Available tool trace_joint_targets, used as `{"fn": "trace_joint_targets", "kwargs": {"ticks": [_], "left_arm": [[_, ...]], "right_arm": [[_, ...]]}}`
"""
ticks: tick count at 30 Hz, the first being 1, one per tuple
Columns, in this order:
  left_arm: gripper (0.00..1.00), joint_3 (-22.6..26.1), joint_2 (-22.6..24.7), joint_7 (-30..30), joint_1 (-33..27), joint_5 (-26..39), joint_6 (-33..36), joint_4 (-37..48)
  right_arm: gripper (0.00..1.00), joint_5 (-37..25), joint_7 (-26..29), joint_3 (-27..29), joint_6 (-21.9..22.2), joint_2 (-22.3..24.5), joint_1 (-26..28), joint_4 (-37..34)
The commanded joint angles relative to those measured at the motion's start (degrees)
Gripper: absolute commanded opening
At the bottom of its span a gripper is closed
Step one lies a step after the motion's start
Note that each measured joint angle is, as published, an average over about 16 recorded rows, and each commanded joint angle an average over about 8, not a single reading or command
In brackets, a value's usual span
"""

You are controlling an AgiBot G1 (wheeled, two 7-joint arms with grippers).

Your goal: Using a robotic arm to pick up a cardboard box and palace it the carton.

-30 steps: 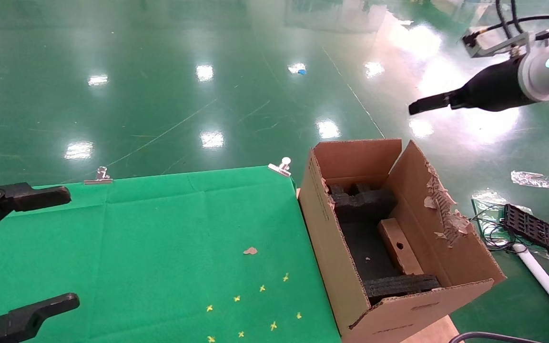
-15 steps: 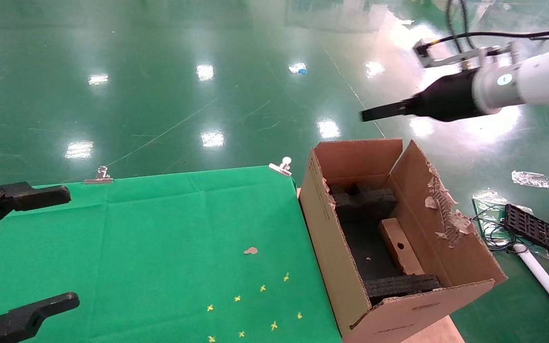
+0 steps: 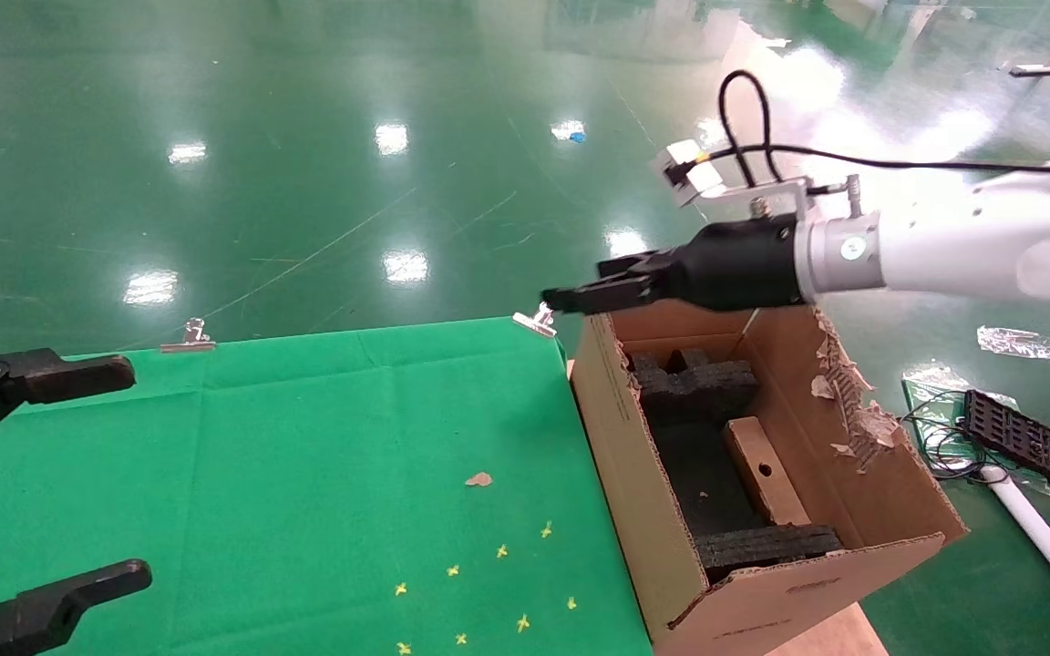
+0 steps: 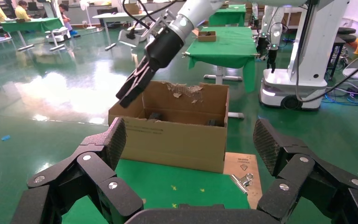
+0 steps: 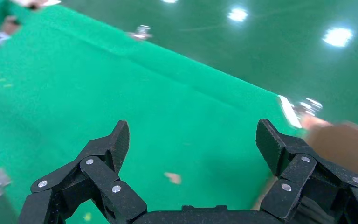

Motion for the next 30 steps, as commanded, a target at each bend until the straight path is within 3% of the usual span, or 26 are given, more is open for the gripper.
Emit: {"fn": "trace_joint_targets", "kwargs": {"ticks": [1,30], "left_arm": [[1.0,0.0,0.0,0.0,0.0,0.0,0.0,0.0],[1.0,0.1,0.0,0.0,0.0,-0.1,0.0,0.0]], "right_arm": [[1.0,0.8,-1.2,2.5,-0.8,0.5,-2.1,2.4],[1.0,13.1,-17.9,39.3,-12.7,7.1,-32.7,36.5]]}}
